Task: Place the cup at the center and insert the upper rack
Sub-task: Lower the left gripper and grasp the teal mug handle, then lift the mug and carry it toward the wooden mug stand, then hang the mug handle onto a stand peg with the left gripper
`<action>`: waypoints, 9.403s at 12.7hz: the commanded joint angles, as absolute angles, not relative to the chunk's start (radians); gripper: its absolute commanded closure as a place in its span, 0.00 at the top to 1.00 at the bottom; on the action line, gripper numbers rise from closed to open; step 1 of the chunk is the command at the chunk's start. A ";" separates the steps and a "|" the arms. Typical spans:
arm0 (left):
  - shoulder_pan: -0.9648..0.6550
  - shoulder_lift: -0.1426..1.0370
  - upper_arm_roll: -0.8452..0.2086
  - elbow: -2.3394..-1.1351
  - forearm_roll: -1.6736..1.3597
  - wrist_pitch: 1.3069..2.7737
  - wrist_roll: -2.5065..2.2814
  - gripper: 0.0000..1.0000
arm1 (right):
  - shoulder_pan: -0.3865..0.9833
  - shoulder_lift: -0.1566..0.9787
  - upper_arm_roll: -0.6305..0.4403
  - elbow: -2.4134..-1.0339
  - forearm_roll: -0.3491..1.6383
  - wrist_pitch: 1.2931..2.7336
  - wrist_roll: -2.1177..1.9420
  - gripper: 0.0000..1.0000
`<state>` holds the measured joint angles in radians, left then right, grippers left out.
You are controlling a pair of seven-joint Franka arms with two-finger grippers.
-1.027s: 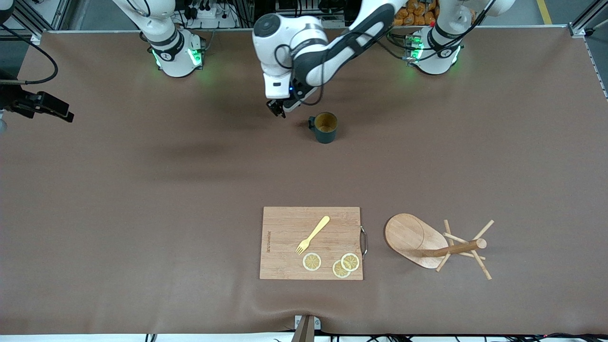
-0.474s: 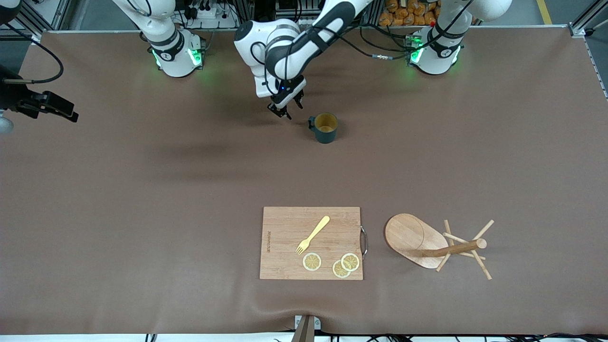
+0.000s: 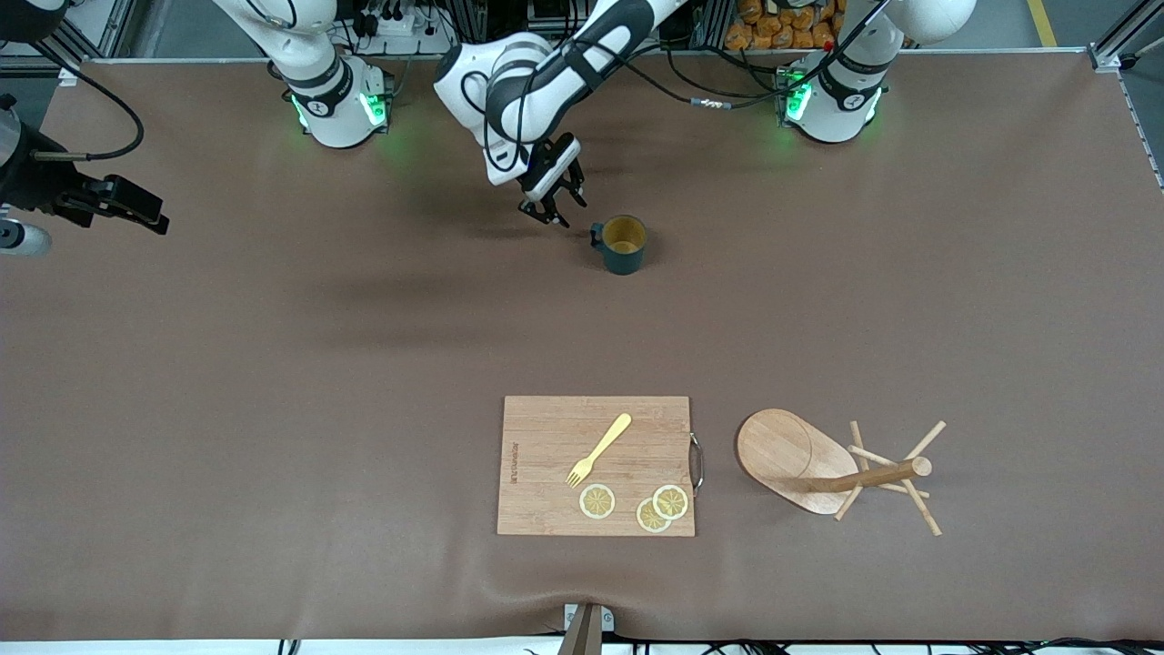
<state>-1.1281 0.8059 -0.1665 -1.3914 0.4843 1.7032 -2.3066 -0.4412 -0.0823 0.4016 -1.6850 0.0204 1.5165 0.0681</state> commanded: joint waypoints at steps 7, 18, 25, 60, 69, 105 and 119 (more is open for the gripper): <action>-1.140 0.900 -0.135 -1.299 0.509 1.597 -2.315 0.54 | -0.439 -0.100 0.399 -1.687 0.026 1.511 0.081 1.00; -1.131 0.911 -0.111 -1.298 0.499 1.585 -2.310 0.38 | -0.451 -0.097 0.390 -1.695 0.028 1.519 0.080 1.00; -1.129 0.913 -0.101 -1.299 0.497 1.591 -2.258 0.00 | -0.466 -0.098 0.388 -1.694 0.029 1.517 0.080 1.00; -0.311 0.506 -0.118 -1.252 -0.728 1.799 -1.534 0.00 | -0.434 -0.089 0.397 -1.704 0.037 1.601 0.080 1.00; -0.059 0.551 -0.114 -1.262 -1.208 1.769 -1.321 0.00 | -0.440 -0.089 0.391 -1.713 0.040 1.617 0.080 1.00; 0.190 0.736 -0.067 -1.262 -1.298 1.562 -0.832 0.00 | -0.433 -0.100 0.394 -1.721 0.091 1.601 0.080 1.00; 0.212 0.796 -0.069 -1.261 -1.330 1.543 -0.749 0.00 | -0.434 -0.101 0.391 -1.721 0.091 1.605 0.078 1.00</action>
<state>0.2016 0.7893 -0.0619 -1.2691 -1.3085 1.5600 -0.7680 -0.4316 -0.0818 0.3958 -1.7139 0.0719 1.6063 0.0702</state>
